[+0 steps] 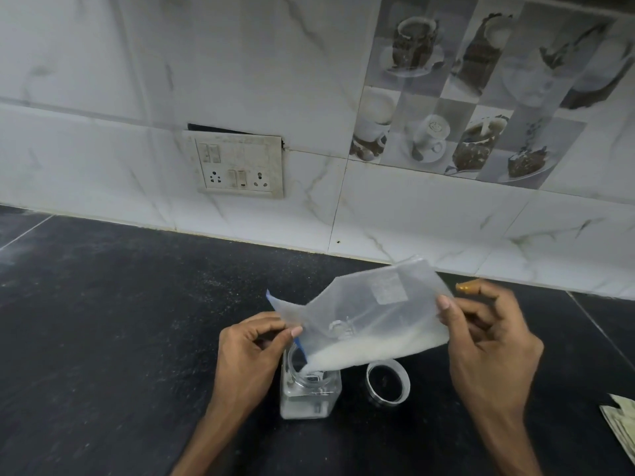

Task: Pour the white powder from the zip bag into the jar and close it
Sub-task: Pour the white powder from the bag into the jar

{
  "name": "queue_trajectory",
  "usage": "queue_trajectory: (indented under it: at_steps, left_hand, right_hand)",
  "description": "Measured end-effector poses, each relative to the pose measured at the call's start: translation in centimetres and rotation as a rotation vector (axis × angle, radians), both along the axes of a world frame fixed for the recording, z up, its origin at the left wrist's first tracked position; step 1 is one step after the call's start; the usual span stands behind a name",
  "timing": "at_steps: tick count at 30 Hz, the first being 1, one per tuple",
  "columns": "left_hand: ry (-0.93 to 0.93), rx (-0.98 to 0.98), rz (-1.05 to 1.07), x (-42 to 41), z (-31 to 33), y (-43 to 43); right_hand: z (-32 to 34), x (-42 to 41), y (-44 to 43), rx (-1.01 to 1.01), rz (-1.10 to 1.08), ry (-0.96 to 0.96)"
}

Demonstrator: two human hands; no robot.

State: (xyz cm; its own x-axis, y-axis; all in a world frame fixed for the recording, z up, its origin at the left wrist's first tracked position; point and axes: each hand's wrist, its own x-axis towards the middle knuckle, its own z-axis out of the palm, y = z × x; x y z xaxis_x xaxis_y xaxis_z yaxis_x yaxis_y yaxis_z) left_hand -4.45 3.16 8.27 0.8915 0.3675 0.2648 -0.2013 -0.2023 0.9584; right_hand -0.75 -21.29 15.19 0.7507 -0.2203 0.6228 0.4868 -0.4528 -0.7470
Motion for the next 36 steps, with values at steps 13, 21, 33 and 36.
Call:
queue_trajectory:
  at_steps: [13,21,33,36]
  left_hand:
    - [0.001,-0.036,-0.010,-0.12,0.03,-0.14]
    - [0.004,-0.025,-0.007,-0.23,0.12,-0.10]
    - [-0.007,-0.024,-0.003,-0.20,0.10,-0.16]
    - [-0.008,-0.022,-0.004,-0.16,0.09,-0.16]
  right_hand:
    - [0.26,-0.15,0.07,0.035,-0.006,-0.003]
    - [0.18,-0.30,0.04,0.033,-0.013,0.000]
    - [0.59,-0.09,0.39,0.013,-0.011,-0.031]
    - [0.59,-0.01,0.25,0.005,-0.018,-0.047]
